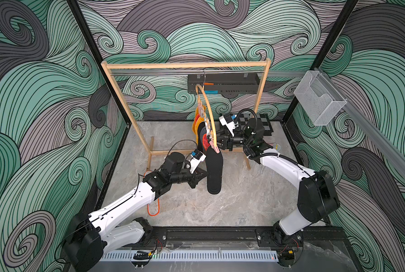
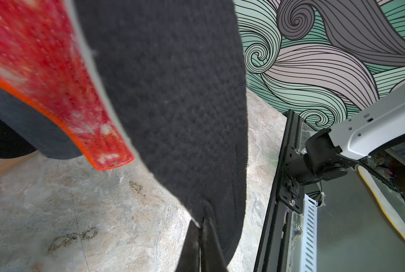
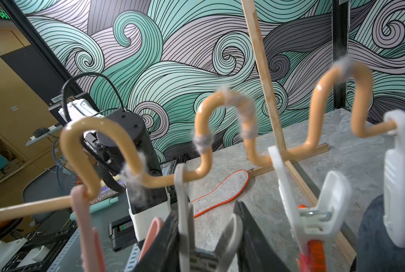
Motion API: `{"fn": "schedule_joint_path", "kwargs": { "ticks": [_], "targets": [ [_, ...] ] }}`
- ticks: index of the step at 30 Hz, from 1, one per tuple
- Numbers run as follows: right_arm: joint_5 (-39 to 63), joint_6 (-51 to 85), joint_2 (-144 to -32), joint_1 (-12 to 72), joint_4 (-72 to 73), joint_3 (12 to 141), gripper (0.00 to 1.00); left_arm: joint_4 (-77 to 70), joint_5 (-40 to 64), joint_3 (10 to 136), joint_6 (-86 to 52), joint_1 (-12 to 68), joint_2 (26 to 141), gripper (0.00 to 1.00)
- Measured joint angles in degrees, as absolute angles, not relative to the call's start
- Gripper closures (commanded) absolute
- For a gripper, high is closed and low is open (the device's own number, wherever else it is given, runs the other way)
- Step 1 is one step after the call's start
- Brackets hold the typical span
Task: Take the shoe insoles off the hanger
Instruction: Open the clamp at the hanger, then place the insole at the center of the board.
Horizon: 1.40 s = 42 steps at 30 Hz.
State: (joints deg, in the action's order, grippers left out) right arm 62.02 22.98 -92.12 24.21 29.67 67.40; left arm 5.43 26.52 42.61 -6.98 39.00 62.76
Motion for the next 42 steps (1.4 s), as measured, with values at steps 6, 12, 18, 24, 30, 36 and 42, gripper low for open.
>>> {"fn": "schedule_joint_path", "kwargs": {
  "ticks": [6,12,18,24,30,36,42],
  "targets": [
    [62.0,23.09,-92.18,24.47,29.21,67.75,0.86,6.07,26.55,42.61,-6.96,39.0,62.78,1.0],
    [61.73,22.92,-92.18,24.51,29.12,67.77,0.92,6.31,26.52,42.61,-7.25,39.0,62.76,1.0],
    [61.54,22.7,-92.18,24.51,28.91,67.77,0.91,9.15,25.63,42.48,-10.81,39.0,61.23,1.0],
    [61.39,21.8,-92.18,24.51,28.47,67.75,0.9,21.41,16.53,42.37,-17.69,39.0,56.23,1.0],
    [61.1,20.84,-91.61,24.51,27.97,67.16,0.89,33.61,4.78,40.88,-26.7,38.92,51.4,1.0],
    [60.31,19.77,-90.19,24.34,27.42,65.17,0.87,40.77,-2.74,39.59,-33.28,38.7,51.22,1.0],
    [60.05,19.42,-90.0,24.29,27.14,64.73,0.87,43.72,-6.33,39.59,-36.47,38.7,56.86,1.0]
  ]
}}
